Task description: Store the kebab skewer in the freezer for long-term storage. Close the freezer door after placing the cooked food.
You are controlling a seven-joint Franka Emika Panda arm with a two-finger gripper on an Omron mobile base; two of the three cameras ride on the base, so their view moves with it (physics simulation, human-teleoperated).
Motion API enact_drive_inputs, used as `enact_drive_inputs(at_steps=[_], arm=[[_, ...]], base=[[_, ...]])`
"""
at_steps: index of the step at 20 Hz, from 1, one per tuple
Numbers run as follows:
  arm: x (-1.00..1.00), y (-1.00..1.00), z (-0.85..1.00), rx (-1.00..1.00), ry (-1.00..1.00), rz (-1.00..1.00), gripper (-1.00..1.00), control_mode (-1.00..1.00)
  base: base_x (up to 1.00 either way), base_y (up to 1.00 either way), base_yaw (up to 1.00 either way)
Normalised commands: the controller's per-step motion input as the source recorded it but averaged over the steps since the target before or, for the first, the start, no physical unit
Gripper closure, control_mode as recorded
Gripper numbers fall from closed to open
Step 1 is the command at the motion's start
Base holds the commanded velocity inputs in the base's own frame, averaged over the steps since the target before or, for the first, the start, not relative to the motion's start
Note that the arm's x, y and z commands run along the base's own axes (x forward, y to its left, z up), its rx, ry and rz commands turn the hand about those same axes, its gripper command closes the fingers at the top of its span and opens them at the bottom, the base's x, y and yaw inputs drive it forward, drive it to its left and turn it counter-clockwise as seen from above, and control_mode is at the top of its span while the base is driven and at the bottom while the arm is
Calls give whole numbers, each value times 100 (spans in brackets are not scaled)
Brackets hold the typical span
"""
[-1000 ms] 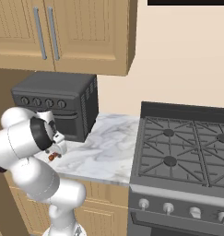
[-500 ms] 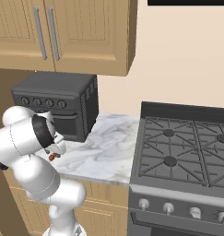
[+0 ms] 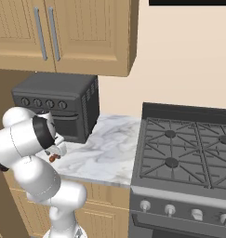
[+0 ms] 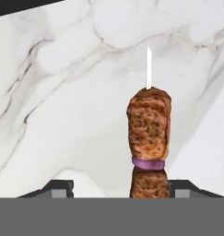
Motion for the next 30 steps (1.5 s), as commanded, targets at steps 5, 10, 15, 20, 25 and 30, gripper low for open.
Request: enact_drive_inputs(at_steps=[5,10,15,20,25,30], arm=[[0,-2,-10,0,0,0,100,-100],[0,0,-5,0,0,0,100,-100],[0,-15,0,0,0,0,100,-100],[-30,-71,22,0,-10,0,100,-100],[-45,-96,67,0,-13,0,100,-100],[-45,-87,74,0,-5,0,100,-100]], base=[[0,0,0],[0,0,0],[0,0,0],[0,0,0],[0,0,0],[0,0,0]])
